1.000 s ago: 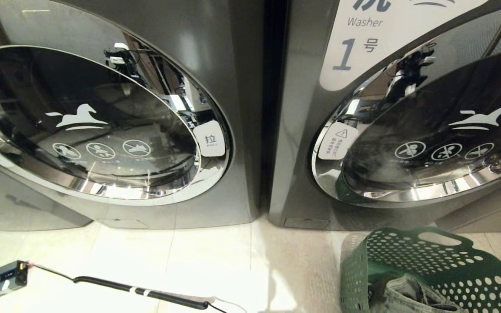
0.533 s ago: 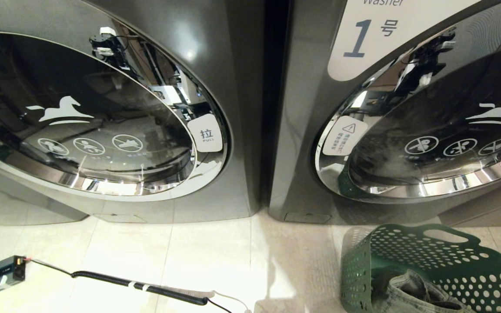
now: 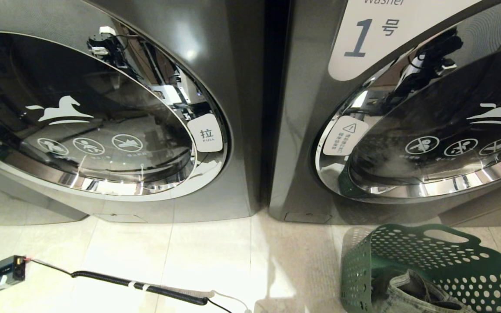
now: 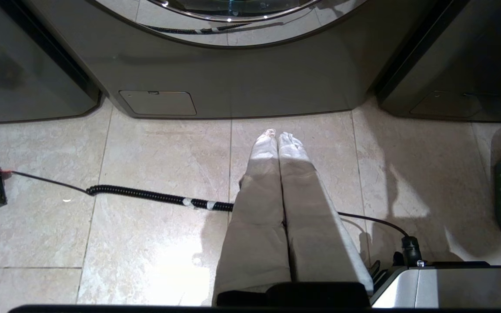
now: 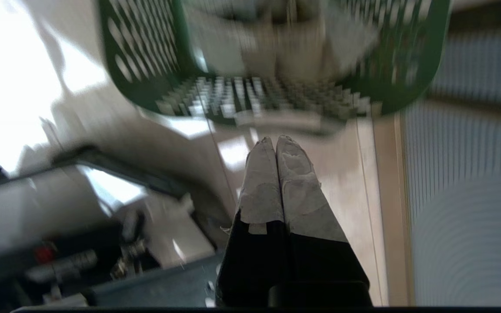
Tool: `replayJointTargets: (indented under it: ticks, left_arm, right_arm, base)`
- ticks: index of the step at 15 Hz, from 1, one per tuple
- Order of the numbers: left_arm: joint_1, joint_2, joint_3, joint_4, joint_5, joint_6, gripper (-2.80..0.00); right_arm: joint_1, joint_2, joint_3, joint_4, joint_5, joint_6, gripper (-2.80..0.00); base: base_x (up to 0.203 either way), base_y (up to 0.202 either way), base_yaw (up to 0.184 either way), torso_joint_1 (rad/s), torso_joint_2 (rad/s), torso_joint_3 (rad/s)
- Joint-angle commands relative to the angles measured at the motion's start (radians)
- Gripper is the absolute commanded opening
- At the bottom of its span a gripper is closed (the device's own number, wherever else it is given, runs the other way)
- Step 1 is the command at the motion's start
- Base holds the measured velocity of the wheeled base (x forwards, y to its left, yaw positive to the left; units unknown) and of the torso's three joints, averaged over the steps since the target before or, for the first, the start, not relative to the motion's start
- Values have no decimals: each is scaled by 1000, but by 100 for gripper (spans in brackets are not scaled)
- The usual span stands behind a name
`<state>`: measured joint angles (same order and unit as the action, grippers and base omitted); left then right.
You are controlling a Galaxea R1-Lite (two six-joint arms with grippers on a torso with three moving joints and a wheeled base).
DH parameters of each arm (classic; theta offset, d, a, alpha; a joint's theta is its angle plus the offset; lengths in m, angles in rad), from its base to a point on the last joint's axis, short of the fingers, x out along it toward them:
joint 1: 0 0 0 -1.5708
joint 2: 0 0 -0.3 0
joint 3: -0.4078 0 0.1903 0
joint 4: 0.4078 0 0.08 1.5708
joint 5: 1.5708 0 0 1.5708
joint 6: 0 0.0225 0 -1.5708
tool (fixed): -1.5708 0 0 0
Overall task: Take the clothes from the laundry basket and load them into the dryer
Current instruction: Take the clothes out of the basket
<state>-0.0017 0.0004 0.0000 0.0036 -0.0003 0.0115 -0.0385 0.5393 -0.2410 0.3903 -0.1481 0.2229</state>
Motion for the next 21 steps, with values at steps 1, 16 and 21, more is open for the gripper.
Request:
replayJointTargets:
  ticks: [1, 16, 21]
  left_arm:
    - [0, 1, 0, -1, 0, -1, -280]
    - [0, 1, 0, -1, 0, -1, -280]
    - [0, 1, 0, -1, 0, -1, -280]
  right_arm:
    - [-3, 138, 60, -16, -3, 9, -280]
    - [-42, 1224, -142, -720, -6, 330, -280]
    - [-90, 1350, -199, -738, -3, 356, 0]
  base:
    - [0, 0, 0, 0, 0, 0]
    - [0, 0, 0, 0, 0, 0]
    - [0, 0, 0, 0, 0, 0]
